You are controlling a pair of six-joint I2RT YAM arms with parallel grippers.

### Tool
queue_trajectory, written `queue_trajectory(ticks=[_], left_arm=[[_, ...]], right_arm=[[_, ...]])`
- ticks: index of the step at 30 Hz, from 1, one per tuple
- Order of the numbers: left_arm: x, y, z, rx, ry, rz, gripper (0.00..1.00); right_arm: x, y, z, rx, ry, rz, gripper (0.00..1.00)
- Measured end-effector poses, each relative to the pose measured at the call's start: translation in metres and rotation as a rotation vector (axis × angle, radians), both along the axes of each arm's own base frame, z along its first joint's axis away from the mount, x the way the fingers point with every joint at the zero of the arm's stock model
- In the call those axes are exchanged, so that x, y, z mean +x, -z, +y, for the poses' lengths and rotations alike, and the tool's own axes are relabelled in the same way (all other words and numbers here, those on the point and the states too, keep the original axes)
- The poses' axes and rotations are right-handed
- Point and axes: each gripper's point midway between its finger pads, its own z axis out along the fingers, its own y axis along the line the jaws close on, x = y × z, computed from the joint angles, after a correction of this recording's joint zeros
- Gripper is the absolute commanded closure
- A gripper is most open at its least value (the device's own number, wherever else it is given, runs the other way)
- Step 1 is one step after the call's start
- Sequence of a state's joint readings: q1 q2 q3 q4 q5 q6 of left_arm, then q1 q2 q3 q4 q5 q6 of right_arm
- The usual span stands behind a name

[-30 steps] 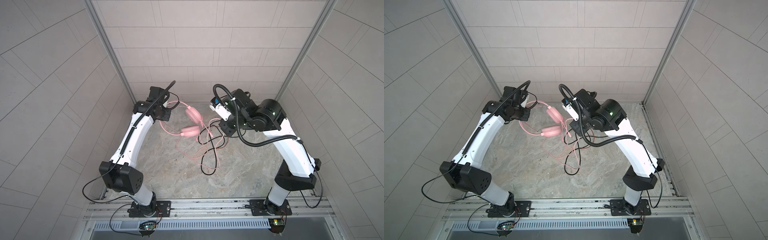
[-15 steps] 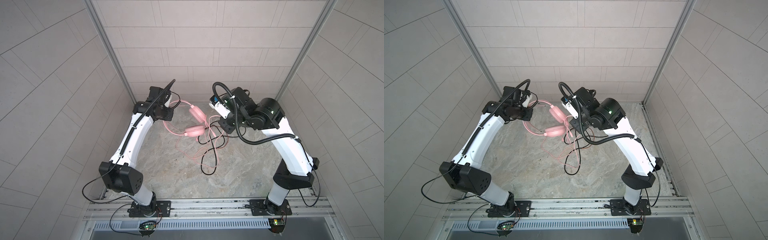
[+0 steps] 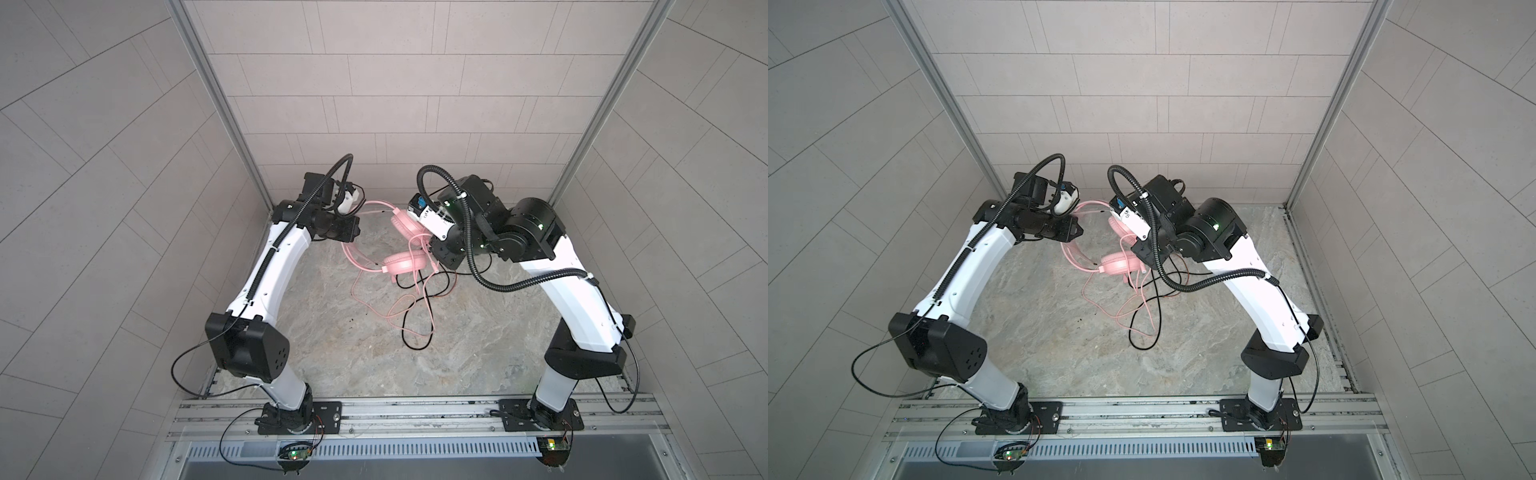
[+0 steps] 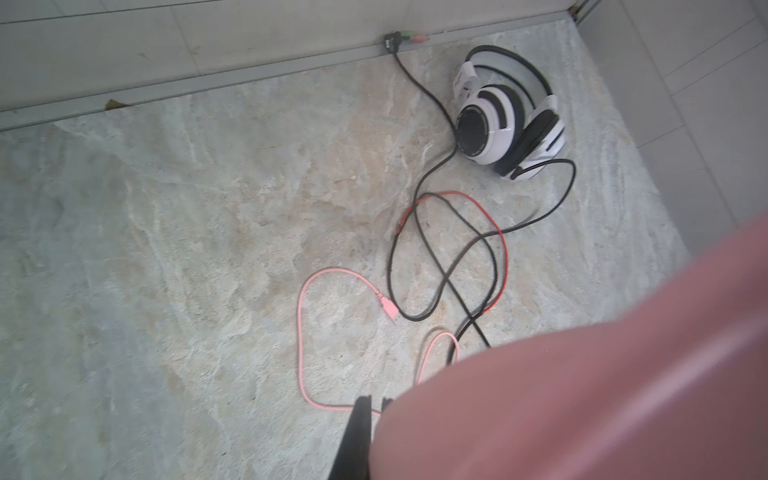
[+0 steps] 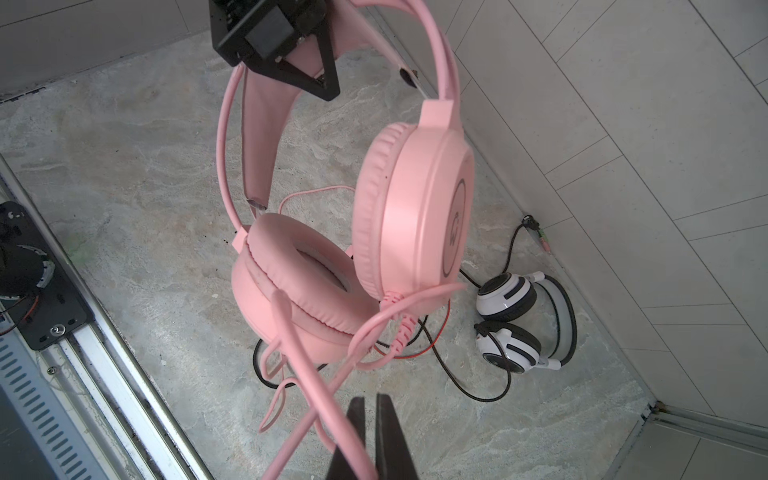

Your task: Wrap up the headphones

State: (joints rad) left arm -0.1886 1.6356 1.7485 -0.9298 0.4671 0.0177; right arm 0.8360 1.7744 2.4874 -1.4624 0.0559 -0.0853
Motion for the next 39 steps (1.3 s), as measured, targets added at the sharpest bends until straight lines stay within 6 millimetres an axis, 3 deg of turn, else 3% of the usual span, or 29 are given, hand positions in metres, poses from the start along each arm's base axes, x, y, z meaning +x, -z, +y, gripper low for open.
queue_trajectory(ticks=[9,16,24,27,33,39], left_arm=[[-0.015,0.006,-0.049,-0.144,0.160,0.079,1.00],[-0.030,0.014,-0.067,-0.160,0.251,0.124,1.00],[-0.066,0.020,-0.081,-0.154,0.416,0.178,1.00],[-0.079,0.019,-0.090,-0.149,0.473,0.190,1.00],[-0.098,0.014,-0.112,-0.106,0.598,0.178,1.00],[-0.101,0.019,-0.114,-0.090,0.619,0.189,1.00]], right_arm=[[0.000,-0.008,-0.001,0.018,-0.003,-0.018,0.94],[0.007,-0.009,-0.009,0.009,0.029,-0.030,0.94],[0.037,-0.009,-0.048,0.002,0.186,-0.042,0.94],[0.040,-0.008,-0.049,0.018,0.194,-0.028,0.94],[0.044,0.007,-0.037,0.012,0.169,0.018,0.94],[0.070,0.041,-0.056,-0.025,0.262,0.085,0.95]])
